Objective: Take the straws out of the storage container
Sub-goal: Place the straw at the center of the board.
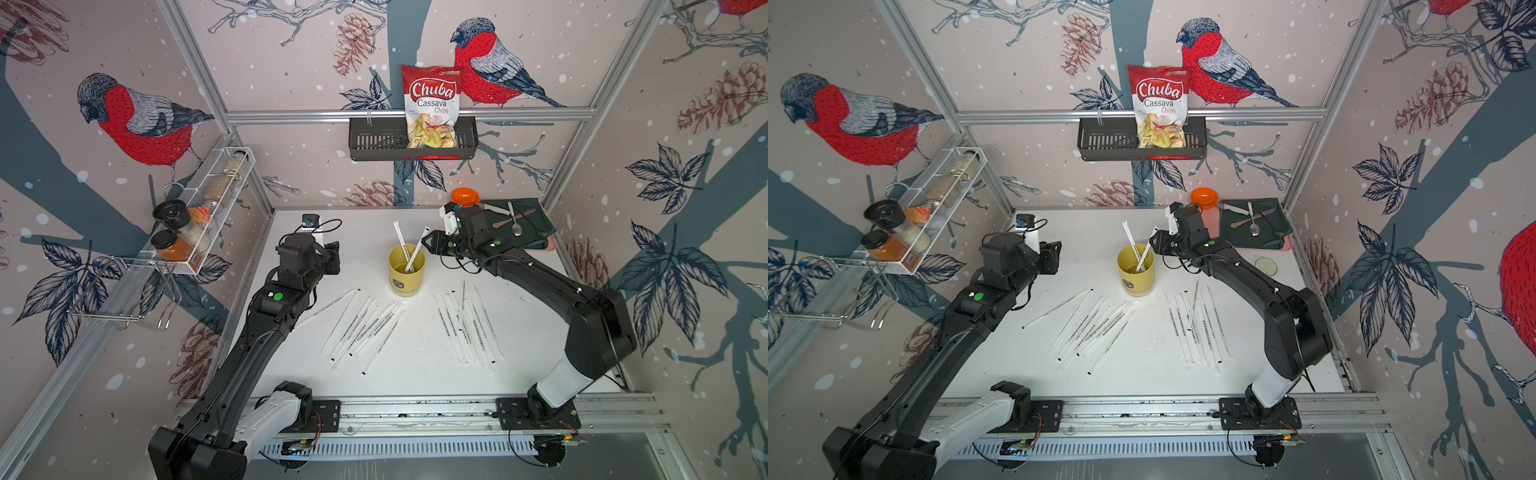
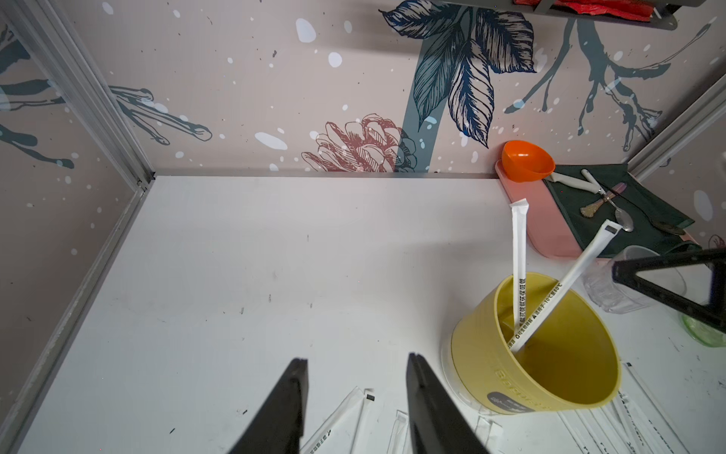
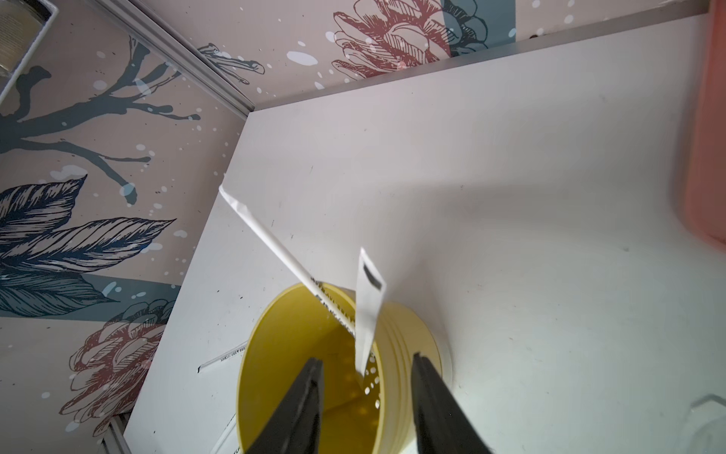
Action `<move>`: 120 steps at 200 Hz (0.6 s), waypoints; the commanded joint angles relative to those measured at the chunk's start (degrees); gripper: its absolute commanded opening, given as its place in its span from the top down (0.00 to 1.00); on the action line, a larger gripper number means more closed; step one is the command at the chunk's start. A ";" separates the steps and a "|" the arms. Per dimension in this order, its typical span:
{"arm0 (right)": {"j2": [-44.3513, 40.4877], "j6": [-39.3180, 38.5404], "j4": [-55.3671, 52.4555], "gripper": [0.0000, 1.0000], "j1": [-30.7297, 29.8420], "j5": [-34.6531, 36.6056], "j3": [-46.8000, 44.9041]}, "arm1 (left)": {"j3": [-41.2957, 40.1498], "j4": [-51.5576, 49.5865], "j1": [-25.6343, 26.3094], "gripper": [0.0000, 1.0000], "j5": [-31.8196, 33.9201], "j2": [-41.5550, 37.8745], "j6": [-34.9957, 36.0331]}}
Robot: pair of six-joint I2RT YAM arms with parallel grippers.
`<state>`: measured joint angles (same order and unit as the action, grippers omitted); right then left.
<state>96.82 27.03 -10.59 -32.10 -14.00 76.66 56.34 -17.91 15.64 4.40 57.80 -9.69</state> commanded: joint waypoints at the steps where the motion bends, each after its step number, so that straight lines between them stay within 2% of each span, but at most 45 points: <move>1: 2.87 -0.88 1.14 0.58 -0.49 -1.59 2.92 | -0.44 3.48 -0.93 0.55 -2.37 -0.14 0.01; 43: 6.14 -0.74 1.21 0.60 -0.60 -1.56 5.26 | -0.65 3.61 -2.99 0.55 -5.21 0.29 -0.61; 95: 5.10 -1.18 1.71 0.72 -0.60 -1.78 4.46 | -0.79 3.76 -4.30 0.55 -7.03 0.91 -0.92; 120: 3.70 -2.10 1.07 0.80 -0.75 -1.34 4.35 | -0.93 4.54 -5.41 0.55 -9.98 0.93 -1.60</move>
<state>101.86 26.65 -10.39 -32.60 -15.20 81.08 55.64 -16.97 11.09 -2.15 58.74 -10.59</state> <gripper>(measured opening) 0.225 0.447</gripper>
